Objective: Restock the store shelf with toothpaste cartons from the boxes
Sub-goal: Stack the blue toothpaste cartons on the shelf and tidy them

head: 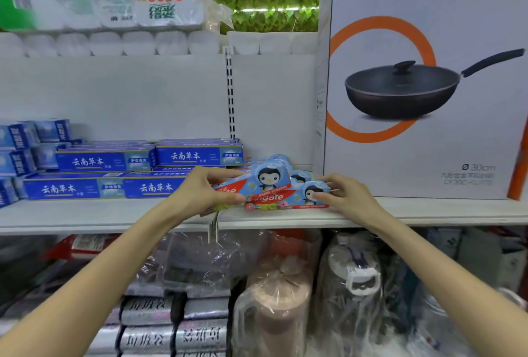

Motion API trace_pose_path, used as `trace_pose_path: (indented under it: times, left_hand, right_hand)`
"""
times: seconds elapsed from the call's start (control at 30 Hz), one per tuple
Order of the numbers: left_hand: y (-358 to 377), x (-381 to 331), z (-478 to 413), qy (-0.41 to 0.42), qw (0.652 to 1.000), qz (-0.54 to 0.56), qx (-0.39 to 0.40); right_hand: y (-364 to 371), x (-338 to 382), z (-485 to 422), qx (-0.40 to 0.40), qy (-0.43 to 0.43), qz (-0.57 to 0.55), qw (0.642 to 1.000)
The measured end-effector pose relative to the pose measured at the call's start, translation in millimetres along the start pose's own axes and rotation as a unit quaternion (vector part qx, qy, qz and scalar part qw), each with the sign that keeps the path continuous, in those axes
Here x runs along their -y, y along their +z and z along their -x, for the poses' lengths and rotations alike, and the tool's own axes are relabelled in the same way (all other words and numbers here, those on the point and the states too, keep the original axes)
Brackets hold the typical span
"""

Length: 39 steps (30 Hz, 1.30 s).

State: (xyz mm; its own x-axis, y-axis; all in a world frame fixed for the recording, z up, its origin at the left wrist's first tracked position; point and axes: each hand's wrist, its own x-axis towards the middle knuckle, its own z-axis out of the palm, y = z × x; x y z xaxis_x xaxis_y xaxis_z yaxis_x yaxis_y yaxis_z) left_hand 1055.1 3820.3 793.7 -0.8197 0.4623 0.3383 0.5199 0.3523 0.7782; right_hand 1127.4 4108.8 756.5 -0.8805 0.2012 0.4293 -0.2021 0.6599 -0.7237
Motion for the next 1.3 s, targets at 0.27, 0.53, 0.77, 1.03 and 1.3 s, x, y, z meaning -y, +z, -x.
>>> trace_pose_path:
  times: [0.27, 0.53, 0.77, 1.03, 1.3]
  left_hand:
    - [6, 11, -1, 0.002, 0.995, -0.099, 0.007]
    - [8, 16, 2, 0.003, 0.99, -0.139, -0.028]
    - [2, 23, 6, -0.003, 0.993, -0.11, -0.038]
    - [-23, 23, 15, 0.036, 0.994, -0.1, -0.032]
    - [-52, 24, 44, 0.087, 0.995, -0.058, -0.005]
  right_hand:
    - [4, 1, 0, -0.042, 0.0, 0.015, 0.999]
    - [0, 2, 0, -0.049, 0.009, 0.021, 0.999]
    - [0, 15, 2, -0.012, 0.042, 0.092, 0.995]
    - [5, 43, 29, -0.051, 0.047, 0.165, 0.984]
    - [21, 95, 92, -0.069, 0.048, 0.223, 0.971]
